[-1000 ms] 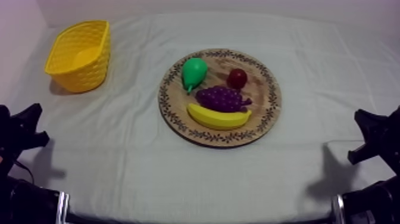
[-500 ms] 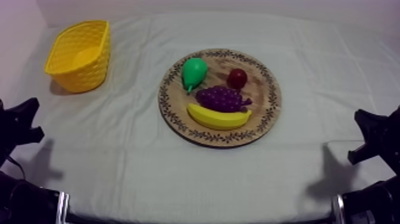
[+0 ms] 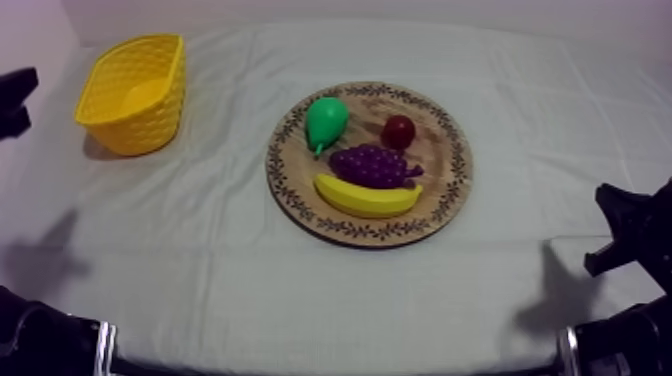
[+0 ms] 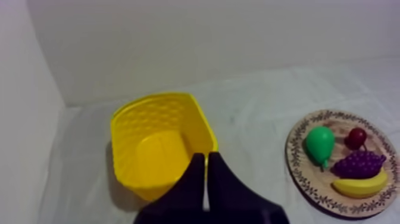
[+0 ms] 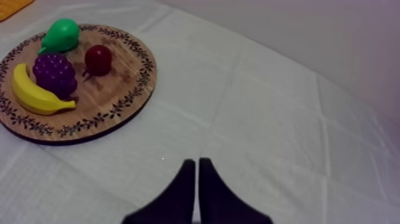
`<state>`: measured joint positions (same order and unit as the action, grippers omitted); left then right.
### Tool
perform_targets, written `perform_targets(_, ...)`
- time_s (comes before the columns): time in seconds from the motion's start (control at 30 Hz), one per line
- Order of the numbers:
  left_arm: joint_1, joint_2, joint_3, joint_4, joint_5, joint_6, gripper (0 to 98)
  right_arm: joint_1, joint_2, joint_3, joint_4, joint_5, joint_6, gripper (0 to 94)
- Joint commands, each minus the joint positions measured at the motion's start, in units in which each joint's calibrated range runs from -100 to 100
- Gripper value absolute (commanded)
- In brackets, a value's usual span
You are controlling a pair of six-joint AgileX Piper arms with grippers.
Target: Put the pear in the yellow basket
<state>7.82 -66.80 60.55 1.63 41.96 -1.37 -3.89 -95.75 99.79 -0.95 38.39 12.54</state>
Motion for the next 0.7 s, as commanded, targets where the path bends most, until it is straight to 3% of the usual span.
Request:
perform_targets(0.0, 0.6, 6.6, -7.9, 0.05, 0.0, 0.1, 0.0, 0.0, 0.0, 0.0, 0.0, 0.0, 0.0, 0.3)
perform_targets(0.13, 1.9, 13.6, -15.0, 0.21, 0.0, 0.2, 0.0, 0.0, 0.0, 0.0, 0.0, 0.0, 0.0, 0.3)
perform_targets(0.4, 2.9, 28.5, -27.0, 2.78, 0.3, -1.9, 0.0, -0.1, 0.0, 0.0, 0.0, 0.0, 0.0, 0.3)
perform_targets(0.57, 4.1, 36.6, -34.0, 3.04, 1.4, -1.8, 0.0, -0.1, 0.0, 0.0, 0.0, 0.0, 0.0, 0.3)
perform_targets(0.67, 5.7, 41.0, -37.9, 2.26, 1.9, -0.9, 0.0, -0.1, 0.0, 0.0, 0.0, 0.0, 0.0, 0.3)
